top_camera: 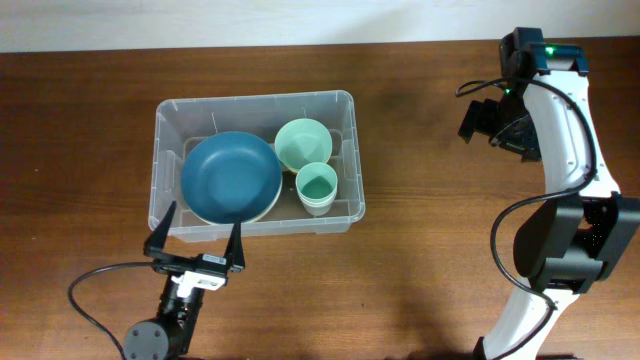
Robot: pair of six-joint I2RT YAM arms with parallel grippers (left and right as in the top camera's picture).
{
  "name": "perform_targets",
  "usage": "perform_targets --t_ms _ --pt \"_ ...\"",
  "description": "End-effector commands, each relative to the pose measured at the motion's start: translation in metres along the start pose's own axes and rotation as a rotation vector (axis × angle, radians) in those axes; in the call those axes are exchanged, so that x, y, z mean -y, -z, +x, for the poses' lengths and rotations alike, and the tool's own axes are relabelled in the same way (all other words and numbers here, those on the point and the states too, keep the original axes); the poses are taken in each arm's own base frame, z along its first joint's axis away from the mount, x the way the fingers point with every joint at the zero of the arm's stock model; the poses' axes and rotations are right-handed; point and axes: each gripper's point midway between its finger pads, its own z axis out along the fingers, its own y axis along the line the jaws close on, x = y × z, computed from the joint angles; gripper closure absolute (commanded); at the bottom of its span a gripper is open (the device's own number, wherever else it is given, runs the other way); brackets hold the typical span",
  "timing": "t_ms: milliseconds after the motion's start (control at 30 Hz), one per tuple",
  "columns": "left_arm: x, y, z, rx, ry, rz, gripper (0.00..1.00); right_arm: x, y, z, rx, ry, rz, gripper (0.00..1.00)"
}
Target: Pack container
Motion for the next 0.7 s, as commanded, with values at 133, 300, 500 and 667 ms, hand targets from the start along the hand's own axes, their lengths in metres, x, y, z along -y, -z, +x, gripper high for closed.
perform_targets --t_ms 133,300,500,667 --pt "0.002 0.007 0.027 -0.087 -0.041 -0.006 0.00 0.001 0.003 -0.001 0.008 -0.008 -0.001 0.01" --pt "0.010 0.016 0.057 -0.212 -0.018 0.024 0.00 0.001 0.003 -0.001 0.008 -0.008 -0.001 0.01" --pt "0.014 0.026 0.078 -0.304 0.001 0.033 0.00 0.001 0.003 -0.001 0.008 -0.008 -0.001 0.01" --pt "0.009 0.026 0.081 -0.320 0.069 -0.007 0.00 0.001 0.003 -0.001 0.008 -0.008 -0.001 0.01"
